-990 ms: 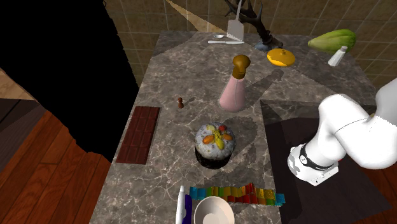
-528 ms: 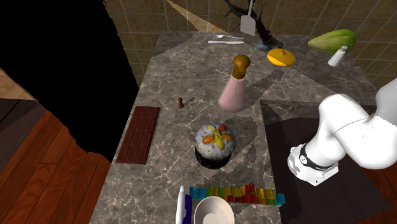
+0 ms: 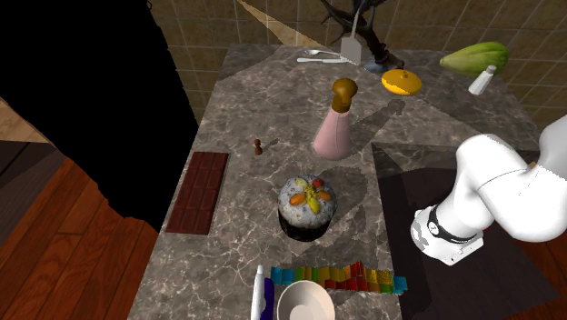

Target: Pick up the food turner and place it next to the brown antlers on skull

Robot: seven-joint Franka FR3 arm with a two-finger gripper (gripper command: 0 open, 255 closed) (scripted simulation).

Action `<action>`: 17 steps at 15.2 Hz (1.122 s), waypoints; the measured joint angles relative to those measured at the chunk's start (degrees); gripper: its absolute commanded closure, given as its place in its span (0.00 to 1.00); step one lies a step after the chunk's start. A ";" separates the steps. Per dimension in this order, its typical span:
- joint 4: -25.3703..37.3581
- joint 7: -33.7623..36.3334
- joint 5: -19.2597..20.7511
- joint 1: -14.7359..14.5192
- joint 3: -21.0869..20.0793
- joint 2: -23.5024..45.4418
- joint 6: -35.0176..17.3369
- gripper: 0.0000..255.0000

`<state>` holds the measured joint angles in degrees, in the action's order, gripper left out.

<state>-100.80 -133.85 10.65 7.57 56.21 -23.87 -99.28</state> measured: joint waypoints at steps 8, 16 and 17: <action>-7.51 0.37 1.45 1.25 0.04 -1.68 -6.19 1.00; -13.79 0.22 2.48 1.97 1.08 -2.46 -11.95 1.00; -14.54 0.27 2.62 2.08 1.13 -2.58 -12.59 1.00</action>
<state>-115.34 -133.58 13.27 9.65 57.33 -26.45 -111.87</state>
